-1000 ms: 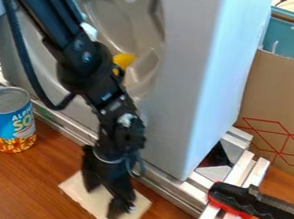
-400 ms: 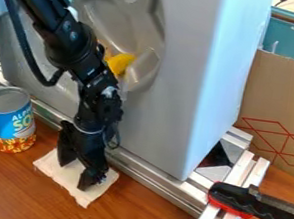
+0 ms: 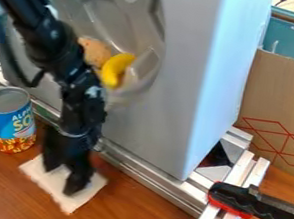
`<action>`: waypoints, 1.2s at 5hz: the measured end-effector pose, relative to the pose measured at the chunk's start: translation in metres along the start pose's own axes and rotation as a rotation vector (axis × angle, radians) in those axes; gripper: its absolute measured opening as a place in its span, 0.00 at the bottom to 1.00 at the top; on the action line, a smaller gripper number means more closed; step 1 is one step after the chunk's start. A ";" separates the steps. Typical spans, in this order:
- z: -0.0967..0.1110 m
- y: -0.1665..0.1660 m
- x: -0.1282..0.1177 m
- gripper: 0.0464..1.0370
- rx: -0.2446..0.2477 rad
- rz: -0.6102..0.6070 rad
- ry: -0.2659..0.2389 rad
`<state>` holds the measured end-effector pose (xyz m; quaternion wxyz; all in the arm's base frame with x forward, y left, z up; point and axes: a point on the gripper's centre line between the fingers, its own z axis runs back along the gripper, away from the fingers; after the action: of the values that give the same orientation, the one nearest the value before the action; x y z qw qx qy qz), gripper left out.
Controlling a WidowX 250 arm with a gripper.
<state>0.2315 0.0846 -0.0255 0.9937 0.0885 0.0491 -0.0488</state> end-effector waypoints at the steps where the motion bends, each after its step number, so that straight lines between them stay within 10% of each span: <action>1: 0.017 -0.003 -0.010 0.96 -0.050 -0.019 -0.040; 2: 0.035 0.001 -0.011 0.96 -0.076 -0.027 -0.091; 6: 0.046 0.002 -0.032 0.96 -0.139 -0.097 -0.040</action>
<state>0.2046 0.0810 0.0235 0.9947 0.0156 0.0366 -0.0950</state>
